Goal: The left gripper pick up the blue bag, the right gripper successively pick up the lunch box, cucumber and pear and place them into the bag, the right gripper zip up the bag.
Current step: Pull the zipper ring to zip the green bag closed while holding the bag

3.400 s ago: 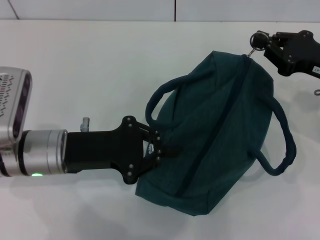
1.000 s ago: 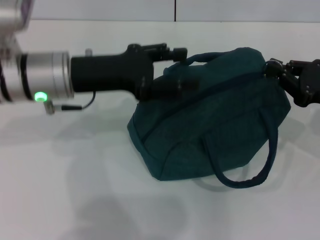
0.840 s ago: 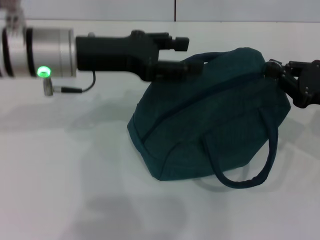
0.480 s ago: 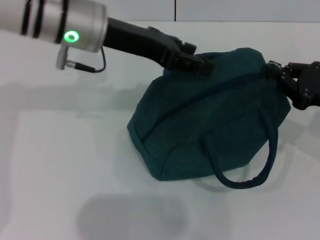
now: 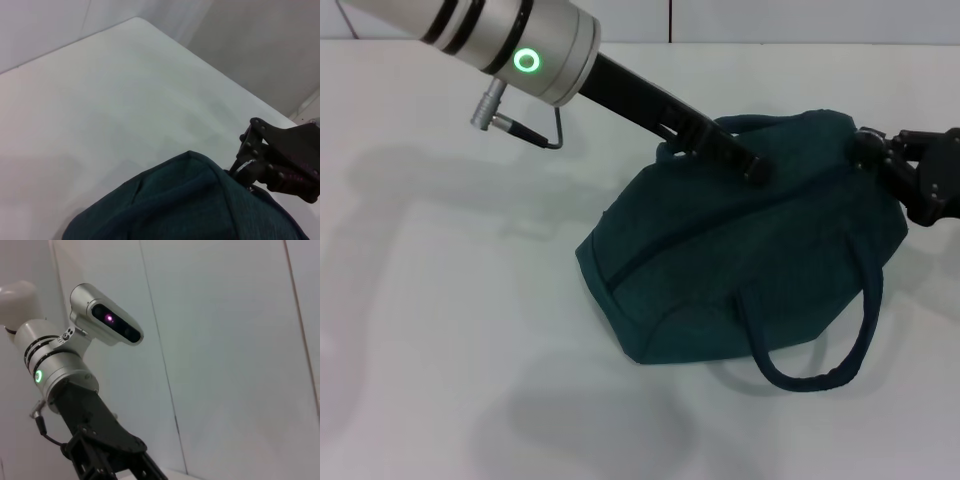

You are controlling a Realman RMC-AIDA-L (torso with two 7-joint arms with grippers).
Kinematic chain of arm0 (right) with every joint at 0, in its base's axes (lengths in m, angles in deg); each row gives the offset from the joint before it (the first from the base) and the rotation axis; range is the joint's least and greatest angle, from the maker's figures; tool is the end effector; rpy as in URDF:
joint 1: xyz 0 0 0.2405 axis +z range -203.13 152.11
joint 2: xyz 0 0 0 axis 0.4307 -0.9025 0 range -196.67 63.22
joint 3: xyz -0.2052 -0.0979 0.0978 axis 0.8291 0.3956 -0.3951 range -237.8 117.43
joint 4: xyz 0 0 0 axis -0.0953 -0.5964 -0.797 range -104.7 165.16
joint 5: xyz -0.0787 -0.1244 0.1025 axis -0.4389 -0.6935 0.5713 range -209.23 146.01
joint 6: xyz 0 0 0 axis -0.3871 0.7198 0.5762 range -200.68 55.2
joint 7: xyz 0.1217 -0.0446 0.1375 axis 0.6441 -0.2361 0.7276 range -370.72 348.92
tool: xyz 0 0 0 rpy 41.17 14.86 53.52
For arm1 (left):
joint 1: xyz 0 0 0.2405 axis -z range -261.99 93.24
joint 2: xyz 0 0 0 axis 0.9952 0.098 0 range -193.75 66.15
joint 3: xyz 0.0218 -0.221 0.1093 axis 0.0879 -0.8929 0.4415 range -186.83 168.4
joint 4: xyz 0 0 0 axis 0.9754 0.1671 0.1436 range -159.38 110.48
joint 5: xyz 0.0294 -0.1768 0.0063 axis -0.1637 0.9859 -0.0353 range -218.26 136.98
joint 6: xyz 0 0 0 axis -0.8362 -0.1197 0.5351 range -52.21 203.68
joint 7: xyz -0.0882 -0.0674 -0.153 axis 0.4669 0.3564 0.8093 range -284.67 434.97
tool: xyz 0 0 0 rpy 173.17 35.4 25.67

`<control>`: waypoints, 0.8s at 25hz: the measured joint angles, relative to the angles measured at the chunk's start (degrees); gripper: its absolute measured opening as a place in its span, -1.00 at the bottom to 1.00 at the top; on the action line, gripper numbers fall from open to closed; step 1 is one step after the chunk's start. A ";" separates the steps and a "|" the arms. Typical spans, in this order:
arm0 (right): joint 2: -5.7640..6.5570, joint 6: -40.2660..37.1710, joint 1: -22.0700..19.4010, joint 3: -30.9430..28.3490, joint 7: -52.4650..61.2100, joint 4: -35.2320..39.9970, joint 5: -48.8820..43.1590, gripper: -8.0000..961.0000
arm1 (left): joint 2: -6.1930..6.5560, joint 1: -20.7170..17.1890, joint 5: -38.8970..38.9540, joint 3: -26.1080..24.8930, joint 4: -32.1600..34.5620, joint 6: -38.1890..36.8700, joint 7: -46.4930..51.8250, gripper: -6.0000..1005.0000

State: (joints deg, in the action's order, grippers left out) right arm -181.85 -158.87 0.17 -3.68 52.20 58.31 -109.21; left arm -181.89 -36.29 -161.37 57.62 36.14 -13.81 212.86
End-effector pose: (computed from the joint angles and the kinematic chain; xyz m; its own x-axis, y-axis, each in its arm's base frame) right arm 0.2030 0.3271 -0.0045 0.6560 -0.1054 -0.7473 -0.4432 -0.8553 -0.2684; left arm -0.0915 0.3492 -0.0511 0.8027 0.5850 0.1155 0.5881 -0.8088 0.0094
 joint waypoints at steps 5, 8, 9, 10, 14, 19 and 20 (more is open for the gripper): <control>0.07 0.08 -0.89 -0.62 -1.03 -0.03 1.24 -0.97 | 0.08 0.02 -0.11 0.36 -0.06 -0.23 0.16 0.48; 0.12 0.39 -1.04 -1.23 -1.08 -0.34 1.30 -0.97 | 0.33 -0.02 -0.13 0.31 -0.04 -0.73 -0.40 0.30; 0.13 0.43 -1.03 -1.31 -1.08 -0.48 1.30 -0.96 | 0.41 -0.03 -0.14 0.22 -0.04 -0.82 -0.52 0.24; 0.15 0.47 -1.02 -1.38 -1.08 -0.64 1.27 -0.96 | 0.44 -0.03 -0.14 0.15 -0.04 -0.85 -0.56 0.18; 0.18 0.58 -1.01 -1.44 -1.11 -0.71 1.21 -0.96 | 0.60 0.01 -0.17 0.04 -0.06 -0.86 -0.31 -0.16; 0.27 0.70 -1.33 -1.50 -1.14 -0.75 1.23 -0.96 | 0.89 0.04 0.36 -0.90 -0.02 -1.29 -0.16 -0.48; 0.27 0.75 -1.43 -1.49 -1.16 -0.77 1.25 -0.96 | 0.92 0.05 0.39 -1.16 -0.07 -1.65 -0.20 -0.52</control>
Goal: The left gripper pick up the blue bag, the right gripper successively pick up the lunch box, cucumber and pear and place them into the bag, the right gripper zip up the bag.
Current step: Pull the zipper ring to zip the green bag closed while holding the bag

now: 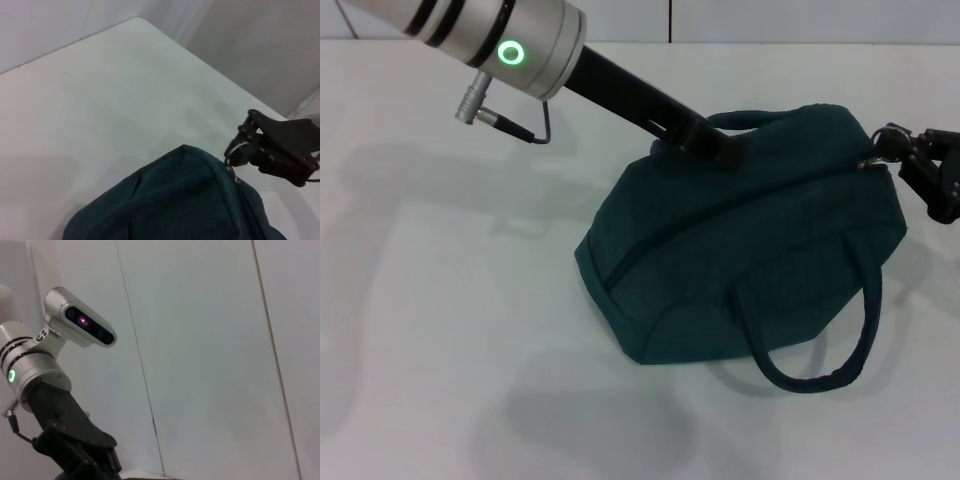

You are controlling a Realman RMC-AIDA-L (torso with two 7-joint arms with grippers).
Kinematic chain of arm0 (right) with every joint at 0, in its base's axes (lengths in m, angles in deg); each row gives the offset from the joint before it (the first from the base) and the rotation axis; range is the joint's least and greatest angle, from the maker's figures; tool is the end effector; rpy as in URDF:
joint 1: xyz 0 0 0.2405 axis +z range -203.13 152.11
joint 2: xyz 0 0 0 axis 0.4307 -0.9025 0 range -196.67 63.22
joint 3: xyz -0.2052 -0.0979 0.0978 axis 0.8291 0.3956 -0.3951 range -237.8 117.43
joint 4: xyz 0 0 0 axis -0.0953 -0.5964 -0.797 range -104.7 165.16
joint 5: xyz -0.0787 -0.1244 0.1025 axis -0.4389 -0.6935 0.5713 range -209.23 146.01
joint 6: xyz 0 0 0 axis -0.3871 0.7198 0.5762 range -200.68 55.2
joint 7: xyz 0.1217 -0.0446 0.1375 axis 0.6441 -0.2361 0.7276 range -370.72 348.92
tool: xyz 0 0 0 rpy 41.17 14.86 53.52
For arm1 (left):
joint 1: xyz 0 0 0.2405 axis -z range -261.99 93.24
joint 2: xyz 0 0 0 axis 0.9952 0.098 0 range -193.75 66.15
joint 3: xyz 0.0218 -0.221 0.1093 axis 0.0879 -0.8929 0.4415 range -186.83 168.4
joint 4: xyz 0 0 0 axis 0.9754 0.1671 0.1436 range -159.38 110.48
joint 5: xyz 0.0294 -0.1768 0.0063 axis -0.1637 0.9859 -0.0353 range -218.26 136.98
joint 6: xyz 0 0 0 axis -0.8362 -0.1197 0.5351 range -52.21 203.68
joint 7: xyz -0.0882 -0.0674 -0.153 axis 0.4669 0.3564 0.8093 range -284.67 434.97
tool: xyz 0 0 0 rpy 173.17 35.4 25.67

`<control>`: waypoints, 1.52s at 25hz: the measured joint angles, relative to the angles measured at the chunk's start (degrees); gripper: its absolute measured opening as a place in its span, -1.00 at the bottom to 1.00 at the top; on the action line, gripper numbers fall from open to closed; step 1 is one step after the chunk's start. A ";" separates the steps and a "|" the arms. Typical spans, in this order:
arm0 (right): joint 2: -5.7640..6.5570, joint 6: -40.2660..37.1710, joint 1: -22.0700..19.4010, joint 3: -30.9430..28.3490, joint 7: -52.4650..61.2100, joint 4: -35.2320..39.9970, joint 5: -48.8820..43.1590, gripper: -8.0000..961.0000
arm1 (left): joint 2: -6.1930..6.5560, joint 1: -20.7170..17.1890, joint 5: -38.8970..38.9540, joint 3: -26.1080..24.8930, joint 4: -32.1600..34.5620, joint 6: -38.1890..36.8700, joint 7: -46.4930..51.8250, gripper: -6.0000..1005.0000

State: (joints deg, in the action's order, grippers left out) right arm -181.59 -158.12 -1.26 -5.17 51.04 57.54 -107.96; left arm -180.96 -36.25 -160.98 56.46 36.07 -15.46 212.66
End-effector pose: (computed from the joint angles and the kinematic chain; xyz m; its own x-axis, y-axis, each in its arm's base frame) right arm 0.2153 0.3278 0.0032 0.6439 -0.1007 -0.7585 -0.4858 -0.8197 -0.3036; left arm -0.0938 0.3497 -0.0433 0.8005 0.5882 0.1146 0.5906 -0.8068 0.0159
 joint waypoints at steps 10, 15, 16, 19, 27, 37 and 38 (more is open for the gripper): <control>-0.09 1.38 -0.45 -2.59 -2.21 -1.77 0.05 -0.97 | 0.10 0.04 0.10 -0.37 0.08 -4.52 -0.36 -0.78; -0.20 3.77 -0.41 -2.84 -4.21 -3.40 0.04 -0.96 | 0.10 0.04 0.14 -0.38 -0.04 -6.44 -0.92 -0.86; -0.22 4.53 -0.30 -2.84 -4.52 -3.66 0.03 -0.97 | 0.10 0.02 0.15 -0.39 -0.04 -6.88 -1.17 -0.86; -0.31 6.38 -0.06 -2.62 -5.17 -4.18 0.02 -0.97 | 0.10 -0.02 0.16 -0.39 -0.05 -7.70 -1.60 -0.87; -0.51 10.29 1.97 -2.20 -6.47 -6.91 -0.34 -0.97 | 0.17 -0.07 0.16 -0.46 -0.06 -8.44 -1.84 -0.88; -0.75 12.57 3.40 -1.37 -6.65 -7.37 -0.38 -0.96 | 0.19 -0.19 0.19 -0.46 -0.05 -9.14 -2.65 -0.88; -0.77 12.58 3.45 -1.31 -6.63 -7.36 -0.38 -0.96 | 0.19 -0.22 0.19 -0.46 -0.06 -9.30 -2.76 -0.88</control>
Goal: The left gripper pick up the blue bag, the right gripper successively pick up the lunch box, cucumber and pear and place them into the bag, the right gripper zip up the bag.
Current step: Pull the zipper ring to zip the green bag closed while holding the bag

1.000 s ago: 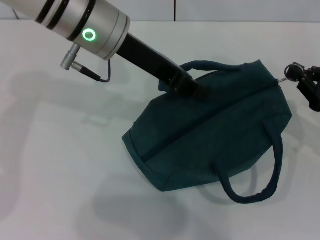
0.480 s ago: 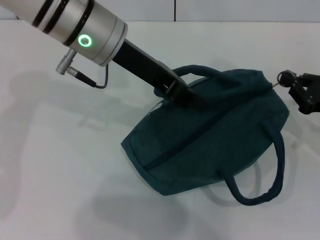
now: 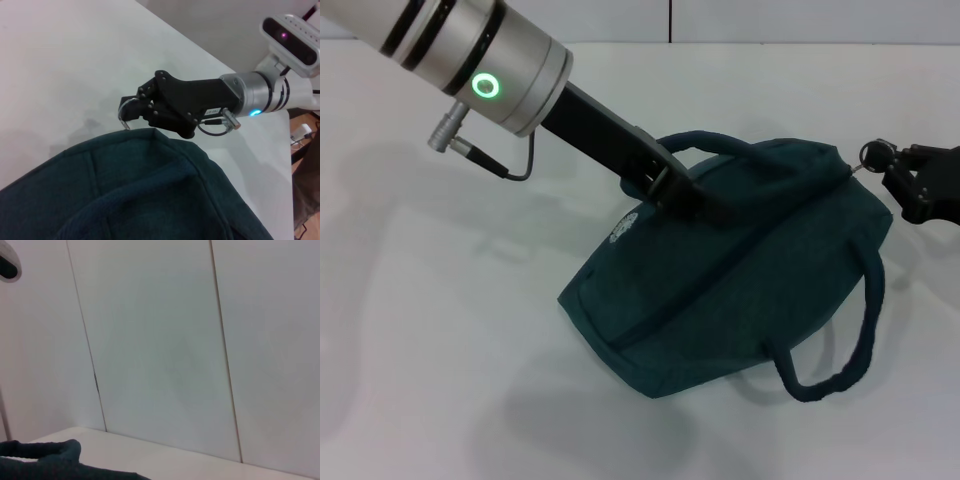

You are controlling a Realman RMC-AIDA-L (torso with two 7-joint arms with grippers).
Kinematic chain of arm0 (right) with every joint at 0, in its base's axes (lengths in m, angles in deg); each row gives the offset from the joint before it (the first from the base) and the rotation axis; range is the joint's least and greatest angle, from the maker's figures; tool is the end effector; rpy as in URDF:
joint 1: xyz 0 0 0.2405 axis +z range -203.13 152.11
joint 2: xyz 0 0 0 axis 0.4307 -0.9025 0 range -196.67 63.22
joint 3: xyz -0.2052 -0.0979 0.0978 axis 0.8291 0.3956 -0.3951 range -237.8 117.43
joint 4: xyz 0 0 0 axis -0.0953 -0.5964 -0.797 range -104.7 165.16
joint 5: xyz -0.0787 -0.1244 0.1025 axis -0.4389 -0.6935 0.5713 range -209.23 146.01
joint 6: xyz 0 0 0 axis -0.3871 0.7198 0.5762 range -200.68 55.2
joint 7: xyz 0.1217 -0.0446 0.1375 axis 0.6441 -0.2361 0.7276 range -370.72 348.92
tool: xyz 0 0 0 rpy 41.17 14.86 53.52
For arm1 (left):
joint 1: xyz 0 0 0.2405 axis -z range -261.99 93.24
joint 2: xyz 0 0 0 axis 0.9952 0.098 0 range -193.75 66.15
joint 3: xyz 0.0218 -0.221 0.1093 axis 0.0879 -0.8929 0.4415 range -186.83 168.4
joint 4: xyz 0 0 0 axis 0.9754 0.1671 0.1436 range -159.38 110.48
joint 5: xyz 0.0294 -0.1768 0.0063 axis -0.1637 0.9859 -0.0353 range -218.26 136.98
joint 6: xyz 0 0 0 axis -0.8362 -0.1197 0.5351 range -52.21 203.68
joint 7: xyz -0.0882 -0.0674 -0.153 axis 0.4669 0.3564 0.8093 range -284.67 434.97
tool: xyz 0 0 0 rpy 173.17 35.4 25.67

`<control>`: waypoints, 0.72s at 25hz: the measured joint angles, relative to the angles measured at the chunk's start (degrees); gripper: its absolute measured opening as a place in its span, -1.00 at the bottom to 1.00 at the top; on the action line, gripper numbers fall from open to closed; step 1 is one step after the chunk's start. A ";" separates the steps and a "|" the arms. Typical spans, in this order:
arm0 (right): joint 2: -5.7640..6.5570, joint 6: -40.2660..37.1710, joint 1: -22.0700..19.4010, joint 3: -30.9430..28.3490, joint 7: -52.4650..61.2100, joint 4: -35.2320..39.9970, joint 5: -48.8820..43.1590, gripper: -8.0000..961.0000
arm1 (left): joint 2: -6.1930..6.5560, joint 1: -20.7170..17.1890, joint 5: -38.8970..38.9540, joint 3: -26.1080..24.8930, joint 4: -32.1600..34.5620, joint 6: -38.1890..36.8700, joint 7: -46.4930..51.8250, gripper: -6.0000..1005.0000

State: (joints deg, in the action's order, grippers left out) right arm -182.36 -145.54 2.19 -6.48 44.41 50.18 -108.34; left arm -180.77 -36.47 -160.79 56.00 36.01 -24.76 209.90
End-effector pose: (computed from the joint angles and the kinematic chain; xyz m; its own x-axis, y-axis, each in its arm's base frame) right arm 0.2426 0.3533 -0.0202 0.7110 -0.1591 -0.6850 -0.5594 -0.7182 -0.4138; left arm -0.1009 0.3208 -0.0412 0.8334 0.5526 0.0102 0.5473 -0.8278 0.1235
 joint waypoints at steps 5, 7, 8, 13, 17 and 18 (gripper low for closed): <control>0.03 -0.82 -0.07 0.41 0.28 0.00 0.01 -0.96 | 0.16 -0.03 0.04 -0.47 0.00 -0.32 -0.14 -0.88; 0.17 -2.08 -0.40 0.42 0.33 0.10 0.01 -0.96 | 0.24 -0.05 0.09 -1.67 -0.01 -0.80 -0.54 -0.88; 0.27 -3.36 -0.68 0.40 0.35 0.27 0.04 -0.96 | 0.27 -0.05 0.25 -2.83 -0.04 -1.41 -1.00 -0.88; 1.28 -12.61 -1.72 -0.22 1.50 0.73 0.29 -0.96 | 1.13 -0.07 2.91 -8.01 -0.34 -3.93 -2.54 -0.88; 2.55 -18.50 -2.11 -0.27 3.60 0.80 0.29 -0.96 | 2.95 -0.22 5.52 -8.65 -3.10 -4.14 -3.23 -0.88; 2.65 -18.49 -2.24 -0.43 3.68 0.84 0.31 -0.96 | 3.46 -0.11 5.97 -8.67 -4.61 -4.17 -3.61 -0.88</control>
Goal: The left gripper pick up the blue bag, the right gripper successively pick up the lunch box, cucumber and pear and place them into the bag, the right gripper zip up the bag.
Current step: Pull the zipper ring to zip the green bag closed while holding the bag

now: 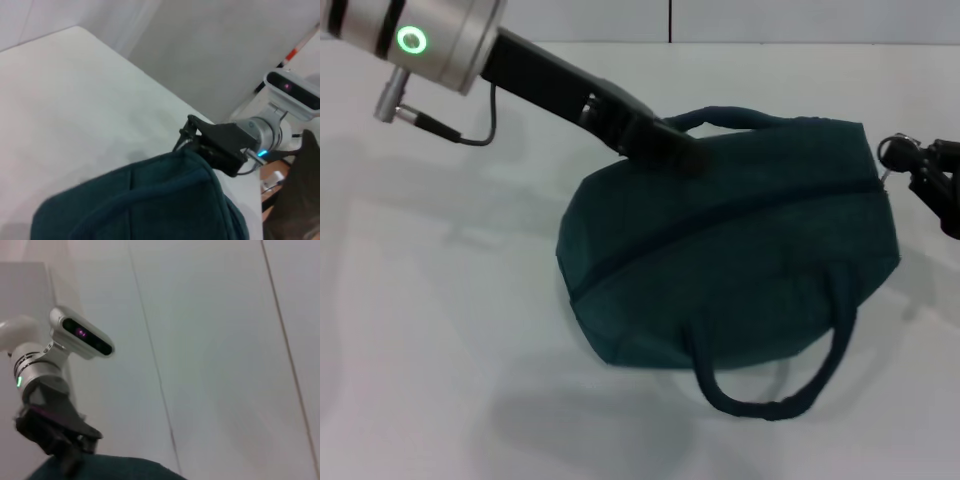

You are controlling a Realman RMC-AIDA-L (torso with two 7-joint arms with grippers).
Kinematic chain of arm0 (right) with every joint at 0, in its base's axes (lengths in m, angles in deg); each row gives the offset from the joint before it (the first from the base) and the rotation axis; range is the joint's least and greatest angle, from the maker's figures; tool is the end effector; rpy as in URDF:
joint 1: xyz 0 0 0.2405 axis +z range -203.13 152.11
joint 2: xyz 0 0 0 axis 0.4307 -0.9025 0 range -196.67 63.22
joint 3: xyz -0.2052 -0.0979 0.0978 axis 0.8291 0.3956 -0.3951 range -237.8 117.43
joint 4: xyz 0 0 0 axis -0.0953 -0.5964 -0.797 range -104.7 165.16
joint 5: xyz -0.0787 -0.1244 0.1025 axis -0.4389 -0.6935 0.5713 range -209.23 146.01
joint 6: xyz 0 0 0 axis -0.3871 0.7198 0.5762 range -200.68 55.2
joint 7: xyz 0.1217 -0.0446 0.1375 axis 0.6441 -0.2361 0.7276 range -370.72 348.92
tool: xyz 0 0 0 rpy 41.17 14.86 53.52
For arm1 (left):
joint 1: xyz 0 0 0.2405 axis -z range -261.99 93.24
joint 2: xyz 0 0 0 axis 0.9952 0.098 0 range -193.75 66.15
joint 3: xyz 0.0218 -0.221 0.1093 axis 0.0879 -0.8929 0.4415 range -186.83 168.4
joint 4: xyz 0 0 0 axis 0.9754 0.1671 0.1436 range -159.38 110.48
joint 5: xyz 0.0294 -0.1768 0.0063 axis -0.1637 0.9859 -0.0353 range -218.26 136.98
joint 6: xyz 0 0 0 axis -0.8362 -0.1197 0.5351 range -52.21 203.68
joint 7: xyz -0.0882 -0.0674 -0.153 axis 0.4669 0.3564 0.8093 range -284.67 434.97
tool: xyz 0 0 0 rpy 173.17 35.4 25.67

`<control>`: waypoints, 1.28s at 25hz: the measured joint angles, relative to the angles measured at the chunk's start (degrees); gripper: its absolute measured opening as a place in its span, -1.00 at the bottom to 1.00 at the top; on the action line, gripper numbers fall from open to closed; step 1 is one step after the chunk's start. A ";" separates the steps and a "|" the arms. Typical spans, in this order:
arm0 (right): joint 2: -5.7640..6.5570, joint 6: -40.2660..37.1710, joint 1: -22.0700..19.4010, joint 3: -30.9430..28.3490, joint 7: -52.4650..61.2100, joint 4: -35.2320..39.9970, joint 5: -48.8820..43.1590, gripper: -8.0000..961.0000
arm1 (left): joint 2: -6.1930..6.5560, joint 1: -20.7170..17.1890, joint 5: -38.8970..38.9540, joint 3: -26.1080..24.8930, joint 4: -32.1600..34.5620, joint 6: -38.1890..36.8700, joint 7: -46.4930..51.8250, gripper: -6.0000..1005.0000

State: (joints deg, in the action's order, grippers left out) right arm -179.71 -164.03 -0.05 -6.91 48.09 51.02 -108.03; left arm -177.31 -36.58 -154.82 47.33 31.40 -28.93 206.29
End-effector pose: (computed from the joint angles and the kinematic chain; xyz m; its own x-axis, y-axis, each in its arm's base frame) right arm 0.2158 0.3164 0.0076 0.6098 -0.0958 -0.7867 -0.4682 -0.8445 -0.2601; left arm -0.0993 0.3294 -0.0063 0.7975 0.5840 0.1515 0.5535 -0.8081 0.2016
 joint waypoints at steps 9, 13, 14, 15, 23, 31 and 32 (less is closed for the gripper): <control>-0.84 12.01 0.13 0.18 -1.15 0.04 -1.82 -0.96 | 1.62 0.17 0.57 -0.05 -3.56 -0.29 -0.97 -0.89; -1.80 15.87 0.43 0.22 -2.46 0.08 -2.87 -0.96 | 1.71 0.09 0.65 -0.09 -3.76 -0.49 -0.88 -0.89; -2.01 16.40 0.49 0.23 -2.80 0.09 -3.05 -0.96 | 1.74 0.12 0.65 -0.09 -3.88 -0.60 -0.86 -0.89; -2.15 16.57 0.62 0.24 -3.00 0.04 -3.19 -0.96 | 1.76 0.18 0.65 -0.08 -3.98 -0.76 -0.86 -0.89; -2.14 13.29 0.78 0.34 -2.56 -0.26 -3.38 -0.95 | 1.67 0.07 0.23 -0.13 -4.17 -1.21 -0.98 -0.92; -1.99 14.68 0.99 0.33 0.12 -0.26 -3.38 -0.95 | 1.35 -0.16 0.51 -1.19 -4.06 -0.77 -1.51 -0.93; -2.02 15.15 1.02 0.33 0.36 -0.21 -3.39 -0.95 | 1.29 -0.17 0.57 -1.67 -4.08 -0.77 -1.78 -0.93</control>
State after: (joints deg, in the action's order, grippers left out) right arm -181.73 -148.88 0.98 -6.58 48.45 50.81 -111.42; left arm -176.02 -36.75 -154.25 45.66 27.32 -29.70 204.51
